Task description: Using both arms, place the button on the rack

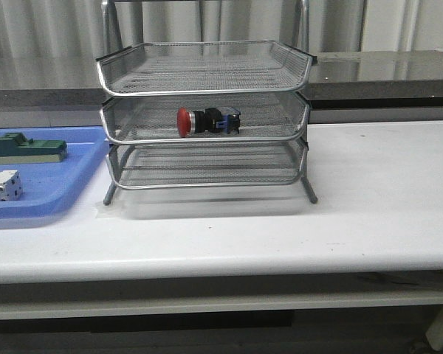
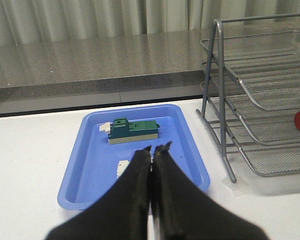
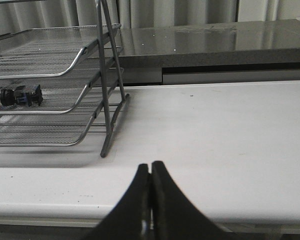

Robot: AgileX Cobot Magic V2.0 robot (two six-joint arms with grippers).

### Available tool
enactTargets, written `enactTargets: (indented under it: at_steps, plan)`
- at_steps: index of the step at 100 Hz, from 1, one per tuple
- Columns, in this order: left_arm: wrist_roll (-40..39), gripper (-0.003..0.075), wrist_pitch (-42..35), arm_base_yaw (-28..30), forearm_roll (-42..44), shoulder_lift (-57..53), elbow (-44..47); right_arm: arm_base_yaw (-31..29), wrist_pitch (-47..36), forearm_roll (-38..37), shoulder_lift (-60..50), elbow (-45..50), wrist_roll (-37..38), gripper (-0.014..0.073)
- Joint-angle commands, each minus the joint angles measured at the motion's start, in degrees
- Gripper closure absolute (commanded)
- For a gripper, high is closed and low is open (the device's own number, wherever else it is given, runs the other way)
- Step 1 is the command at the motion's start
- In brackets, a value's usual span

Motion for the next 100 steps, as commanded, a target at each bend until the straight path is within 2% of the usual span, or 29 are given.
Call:
enactTargets:
  at_steps: [1,62,70,77,92,100]
  plan:
    - [-0.42,0.0741,-4.09,-0.12,-1.07,0.47,-1.53,-0.35,-4.12,-0.38,-0.8,-0.95,-0.12,0.065]
    - [-0.42,0.0741,-4.49,-0.12,-1.07,0.47,-1.53,-0.35,-4.12,-0.38,-0.8,-0.95,-0.12,0.065]
    - [-0.79,0.0741,-4.27,-0.28,1.09,0.47,-1.39,-0.35,-4.12,-0.38,-0.8,-0.95,-0.12,0.065]
    - [-4.94,0.0741,-4.15,-0.95,6.4,0.25,-1.39,-0.35,-4.12,-0.38,-0.8,-0.95,-0.12,0.065]
    - [-24.34,0.0741,-4.15,-1.9,23.64,-1.57,-0.59,-0.35,-4.12,-0.38,-0.8,-0.95,-0.12,0.065]
    - [-29.86,0.0741,-4.38,-2.77,28.8,-3.14,0.62,-0.35,-4.18,-0.38,-0.8,-0.95,-0.12,0.065]
